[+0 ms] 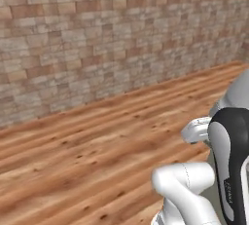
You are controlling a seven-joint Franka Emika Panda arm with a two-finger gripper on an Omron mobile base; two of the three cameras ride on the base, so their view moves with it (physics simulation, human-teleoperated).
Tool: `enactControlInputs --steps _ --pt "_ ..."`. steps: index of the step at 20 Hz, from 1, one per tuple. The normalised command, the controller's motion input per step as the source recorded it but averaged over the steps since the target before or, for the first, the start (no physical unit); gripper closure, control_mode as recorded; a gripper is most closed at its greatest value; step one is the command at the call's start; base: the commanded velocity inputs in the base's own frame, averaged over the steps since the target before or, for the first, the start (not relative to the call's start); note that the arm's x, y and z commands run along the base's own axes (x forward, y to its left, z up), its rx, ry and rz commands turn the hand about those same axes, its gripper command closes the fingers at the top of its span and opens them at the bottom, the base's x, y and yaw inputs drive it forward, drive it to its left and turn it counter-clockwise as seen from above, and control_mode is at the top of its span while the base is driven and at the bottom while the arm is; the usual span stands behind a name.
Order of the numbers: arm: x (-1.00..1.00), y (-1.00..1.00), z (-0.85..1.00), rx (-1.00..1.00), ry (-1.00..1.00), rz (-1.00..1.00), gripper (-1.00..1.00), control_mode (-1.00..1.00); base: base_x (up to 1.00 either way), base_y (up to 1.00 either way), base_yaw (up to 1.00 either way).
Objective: Pick the candle and candle from the dining table and place them in the open cabinet. Close the cabinet after placing the objects.
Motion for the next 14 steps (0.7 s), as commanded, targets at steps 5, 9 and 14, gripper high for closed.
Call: enactControlInputs --steps 5,9,14 --pt "0.0 0.0 0.0 0.0 0.0 0.0 -1.0 1.0 1.0 0.39 -0.27" --pt "0.0 0.0 0.0 0.0 0.0 0.0 -1.0 1.0 0.92 0.3 -0.28" --pt "0.0 0.0 0.0 0.0 0.0 0.0 -1.0 1.0 0.71 0.14 -0.37"
